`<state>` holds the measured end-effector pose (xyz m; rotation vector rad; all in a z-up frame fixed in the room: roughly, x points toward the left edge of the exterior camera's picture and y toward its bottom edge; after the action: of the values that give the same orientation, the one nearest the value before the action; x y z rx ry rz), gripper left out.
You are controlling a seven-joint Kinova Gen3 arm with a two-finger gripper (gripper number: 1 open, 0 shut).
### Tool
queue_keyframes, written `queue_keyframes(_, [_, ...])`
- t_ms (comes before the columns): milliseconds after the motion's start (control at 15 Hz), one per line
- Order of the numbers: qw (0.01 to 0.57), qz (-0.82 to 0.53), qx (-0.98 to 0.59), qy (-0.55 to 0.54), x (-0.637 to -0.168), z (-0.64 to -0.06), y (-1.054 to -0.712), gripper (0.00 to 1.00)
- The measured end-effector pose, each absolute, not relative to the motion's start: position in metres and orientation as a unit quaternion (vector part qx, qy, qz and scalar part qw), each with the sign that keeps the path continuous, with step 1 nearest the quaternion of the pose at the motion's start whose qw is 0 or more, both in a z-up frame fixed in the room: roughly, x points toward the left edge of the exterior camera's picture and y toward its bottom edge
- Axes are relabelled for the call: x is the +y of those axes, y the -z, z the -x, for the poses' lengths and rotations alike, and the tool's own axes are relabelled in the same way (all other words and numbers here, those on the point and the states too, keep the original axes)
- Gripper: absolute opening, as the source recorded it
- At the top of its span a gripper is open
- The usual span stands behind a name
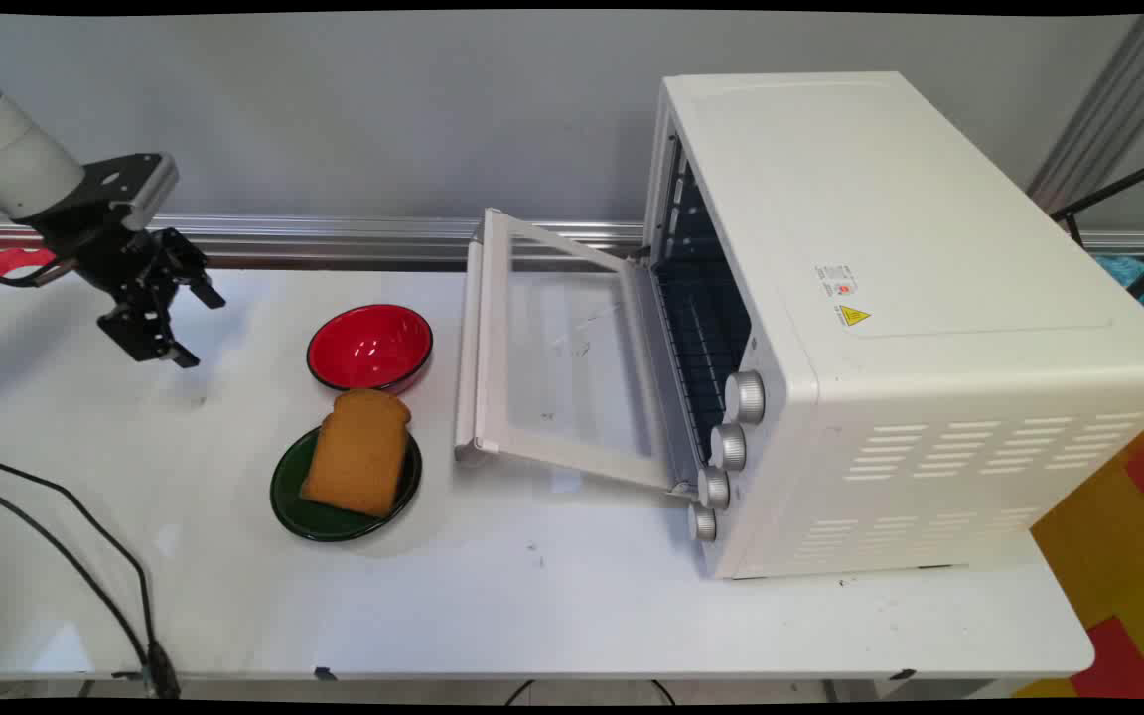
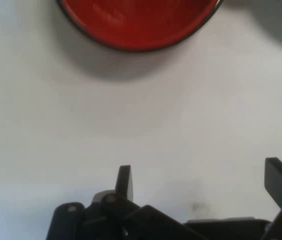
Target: Close the oven
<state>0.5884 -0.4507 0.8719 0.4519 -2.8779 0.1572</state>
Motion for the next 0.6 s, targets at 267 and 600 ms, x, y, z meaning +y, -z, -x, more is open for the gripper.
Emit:
queue_keyframes(267, [0.176, -0.164, -0.969, -0.049, -0.456, -0.559, -0.879, 1.0])
queue_keyframes(600, [0.261, -0.169, -0.949, -0.054, -0.473, -0.507, -0.893, 1.0])
